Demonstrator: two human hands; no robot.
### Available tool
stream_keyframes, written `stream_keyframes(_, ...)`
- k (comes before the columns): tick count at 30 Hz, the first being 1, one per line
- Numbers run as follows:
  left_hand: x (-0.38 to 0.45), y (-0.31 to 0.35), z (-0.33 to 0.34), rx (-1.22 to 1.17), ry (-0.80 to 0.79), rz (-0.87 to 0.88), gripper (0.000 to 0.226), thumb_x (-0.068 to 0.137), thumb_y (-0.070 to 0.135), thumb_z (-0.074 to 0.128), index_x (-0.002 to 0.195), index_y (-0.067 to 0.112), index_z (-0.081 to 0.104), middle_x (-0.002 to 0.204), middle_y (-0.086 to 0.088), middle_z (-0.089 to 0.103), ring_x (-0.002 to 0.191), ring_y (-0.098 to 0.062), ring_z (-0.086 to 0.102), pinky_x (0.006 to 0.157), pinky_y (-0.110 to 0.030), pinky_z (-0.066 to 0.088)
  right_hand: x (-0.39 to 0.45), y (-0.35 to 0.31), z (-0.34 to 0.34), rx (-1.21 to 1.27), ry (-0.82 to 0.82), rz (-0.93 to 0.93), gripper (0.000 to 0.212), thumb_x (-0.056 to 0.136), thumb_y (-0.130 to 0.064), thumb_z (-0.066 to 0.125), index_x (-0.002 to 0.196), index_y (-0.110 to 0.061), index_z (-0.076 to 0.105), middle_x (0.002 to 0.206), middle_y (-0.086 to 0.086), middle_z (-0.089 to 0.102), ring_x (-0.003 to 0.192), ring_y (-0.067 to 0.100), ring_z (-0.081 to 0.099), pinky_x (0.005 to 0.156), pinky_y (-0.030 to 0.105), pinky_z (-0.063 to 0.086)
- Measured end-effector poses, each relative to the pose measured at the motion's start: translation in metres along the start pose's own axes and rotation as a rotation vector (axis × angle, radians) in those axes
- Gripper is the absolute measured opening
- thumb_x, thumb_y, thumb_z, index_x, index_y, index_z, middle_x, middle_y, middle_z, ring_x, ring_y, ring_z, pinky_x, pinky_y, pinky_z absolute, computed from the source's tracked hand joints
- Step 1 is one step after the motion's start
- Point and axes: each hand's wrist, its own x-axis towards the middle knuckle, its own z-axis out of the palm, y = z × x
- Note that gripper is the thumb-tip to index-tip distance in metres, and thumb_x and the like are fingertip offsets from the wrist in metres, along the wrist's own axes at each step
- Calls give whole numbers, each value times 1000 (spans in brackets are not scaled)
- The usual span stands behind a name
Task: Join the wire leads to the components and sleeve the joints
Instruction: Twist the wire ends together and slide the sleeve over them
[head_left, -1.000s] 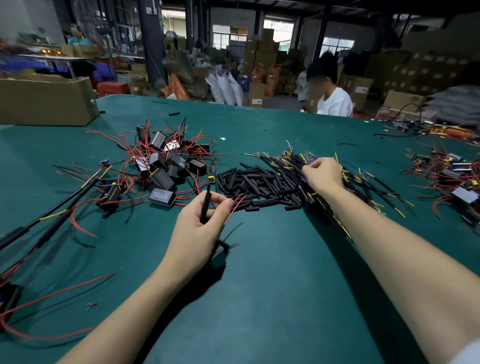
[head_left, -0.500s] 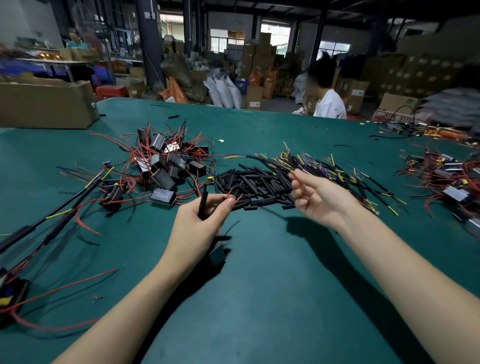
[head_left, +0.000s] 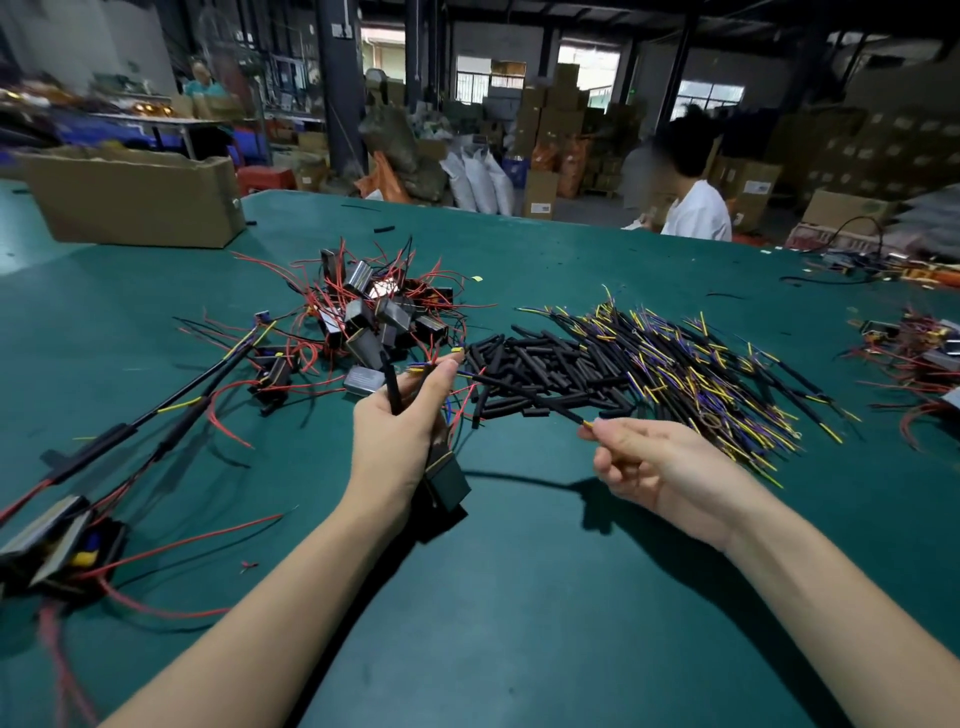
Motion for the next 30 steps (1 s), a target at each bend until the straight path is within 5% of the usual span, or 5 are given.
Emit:
stream_keyframes(6, 2, 1, -3, 20, 9, 0, 18, 89, 29, 64, 81, 19, 77, 42, 6, 31, 39, -8, 26, 39, -17, 22, -9, 0, 5, -459, -72, -103, 11, 87, -15, 67, 83, -9, 75, 71, 5, 71, 55, 6, 55, 51, 13, 41)
stream_keyframes(10, 0, 3, -2, 29, -28, 5, 20, 90, 30, 63, 78, 21, 77, 41, 7, 31, 40, -8, 28, 41, -18, 22, -14, 0, 10, -685, -140, -120, 14, 78, -27, 75, 77, -14, 77, 62, -4, 65, 56, 5, 49, 54, 13, 38)
stream_keyframes(18, -7, 0, 3, 284, -179, 98, 39, 87, 30, 65, 87, -9, 66, 50, 4, 29, 46, -8, 24, 42, -20, 20, -8, 15, 39, 340, -78, 85, 19, 70, -10, 67, 88, -4, 66, 71, 8, 67, 58, 11, 61, 54, 16, 52)
stream_keyframes(25, -16, 3, 6, 300, -423, 120, 15, 86, 21, 68, 81, 8, 74, 49, 20, 51, 48, 9, 43, 49, -4, 32, -10, 19, 56, 421, -16, -14, 8, 68, -17, 71, 72, -13, 76, 80, 9, 72, 66, 14, 68, 57, 18, 53)
stream_keyframes(30, -16, 4, 6, 302, -478, 131, 19, 75, 24, 74, 88, 10, 76, 82, 7, 75, 77, 1, 66, 72, -10, 47, -12, 22, 61, 397, 50, -81, 9, 67, -21, 72, 72, -16, 75, 69, 0, 65, 61, 7, 62, 54, 15, 49)
